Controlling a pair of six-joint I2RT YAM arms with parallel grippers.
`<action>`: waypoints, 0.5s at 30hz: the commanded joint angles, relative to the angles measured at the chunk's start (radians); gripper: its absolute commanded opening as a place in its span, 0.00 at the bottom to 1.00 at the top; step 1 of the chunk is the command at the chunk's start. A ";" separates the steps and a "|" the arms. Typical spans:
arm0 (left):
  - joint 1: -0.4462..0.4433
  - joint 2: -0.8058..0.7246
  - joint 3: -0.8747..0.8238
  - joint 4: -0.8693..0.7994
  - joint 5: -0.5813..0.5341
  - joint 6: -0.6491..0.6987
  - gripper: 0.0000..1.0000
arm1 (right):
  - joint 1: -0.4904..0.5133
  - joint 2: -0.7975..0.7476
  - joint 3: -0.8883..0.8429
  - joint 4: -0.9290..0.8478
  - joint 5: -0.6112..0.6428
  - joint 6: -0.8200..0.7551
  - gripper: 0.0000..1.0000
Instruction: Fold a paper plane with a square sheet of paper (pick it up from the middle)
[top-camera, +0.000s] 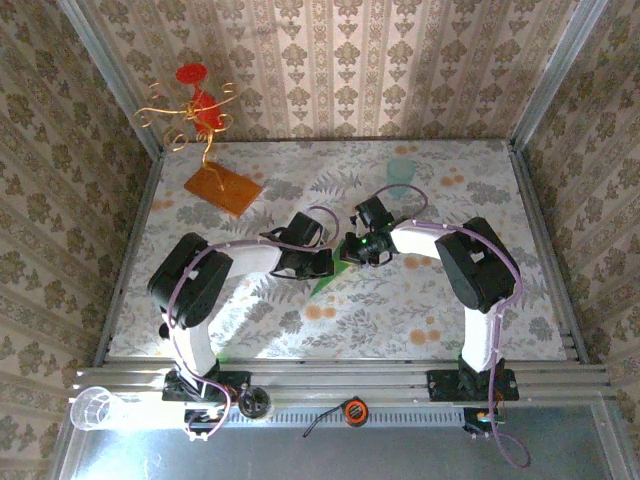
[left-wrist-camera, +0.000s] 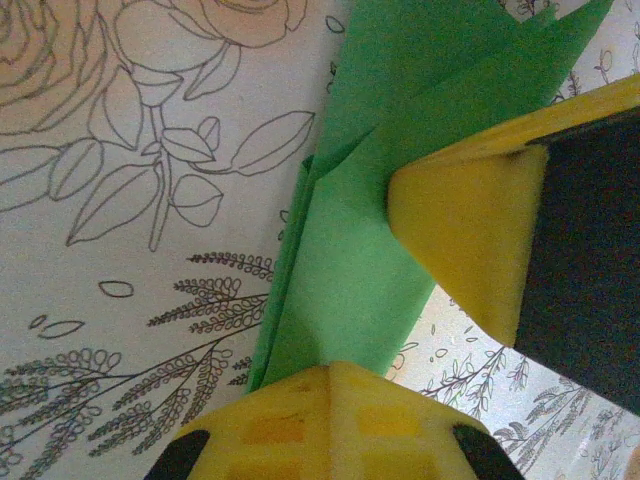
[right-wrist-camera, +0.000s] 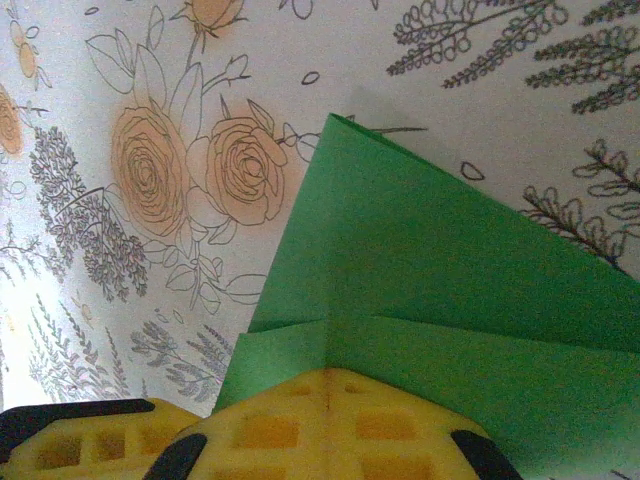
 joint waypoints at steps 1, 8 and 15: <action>0.003 0.015 -0.009 -0.042 -0.046 -0.008 0.00 | -0.004 -0.046 -0.011 0.029 -0.043 -0.015 0.08; -0.001 0.022 -0.028 -0.038 -0.051 -0.012 0.00 | 0.009 -0.091 -0.068 0.088 -0.030 -0.001 0.05; 0.000 0.028 -0.026 -0.040 -0.041 -0.006 0.00 | 0.019 -0.047 -0.105 0.148 -0.045 0.042 0.00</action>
